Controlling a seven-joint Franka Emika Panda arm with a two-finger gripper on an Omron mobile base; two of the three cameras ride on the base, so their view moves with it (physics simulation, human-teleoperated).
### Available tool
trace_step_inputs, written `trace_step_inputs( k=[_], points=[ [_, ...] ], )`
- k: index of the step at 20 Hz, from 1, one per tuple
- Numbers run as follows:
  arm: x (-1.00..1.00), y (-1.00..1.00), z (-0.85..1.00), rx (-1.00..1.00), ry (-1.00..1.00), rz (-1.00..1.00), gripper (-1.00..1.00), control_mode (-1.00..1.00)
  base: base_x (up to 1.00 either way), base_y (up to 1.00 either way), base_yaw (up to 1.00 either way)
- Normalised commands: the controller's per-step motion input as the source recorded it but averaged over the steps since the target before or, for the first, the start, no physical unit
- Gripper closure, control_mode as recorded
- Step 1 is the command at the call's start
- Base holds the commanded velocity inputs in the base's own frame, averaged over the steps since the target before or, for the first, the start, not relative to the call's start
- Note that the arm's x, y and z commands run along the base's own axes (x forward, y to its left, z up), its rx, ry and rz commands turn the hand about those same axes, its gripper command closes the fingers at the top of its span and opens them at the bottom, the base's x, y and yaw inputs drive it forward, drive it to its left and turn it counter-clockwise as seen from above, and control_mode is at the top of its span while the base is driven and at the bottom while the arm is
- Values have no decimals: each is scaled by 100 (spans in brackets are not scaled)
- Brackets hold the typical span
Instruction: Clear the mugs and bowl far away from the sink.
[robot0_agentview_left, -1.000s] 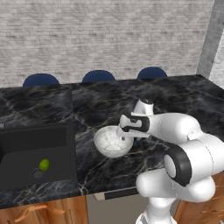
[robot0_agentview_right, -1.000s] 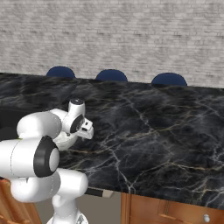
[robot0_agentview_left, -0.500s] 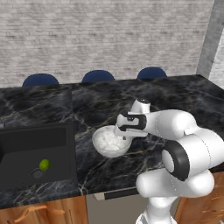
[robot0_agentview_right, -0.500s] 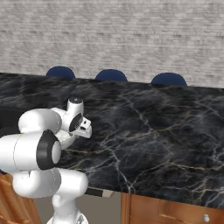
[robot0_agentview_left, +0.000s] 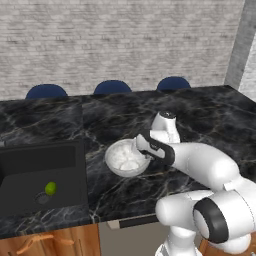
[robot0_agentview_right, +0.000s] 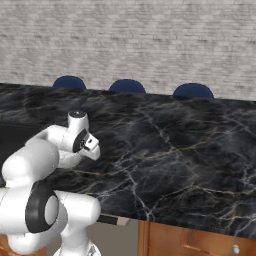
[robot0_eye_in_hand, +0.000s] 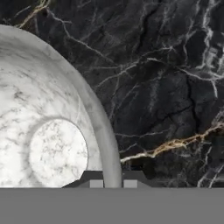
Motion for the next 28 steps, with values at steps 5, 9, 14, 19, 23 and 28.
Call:
trace_step_inputs(
  k=[5, 9, 14, 19, 23, 28],
  points=[
    [-31, -1, 56, 10, -10, -74, 100, -100, 0, 0, 0],
    [-17, 0, 65, 6, -15, -88, 100, -100, 0, 0, 0],
    [-14, 0, 49, 6, -12, -92, 100, -100, 0, 0, 0],
    [-22, 0, 41, 17, -5, -84, 100, -100, 0, 0, 0],
    [-34, -24, 79, 33, 1, -24, 100, -100, 0, 0, 0],
    [-36, -23, 61, 23, -1, 14, 100, -100, 0, 0, 0]
  ],
)
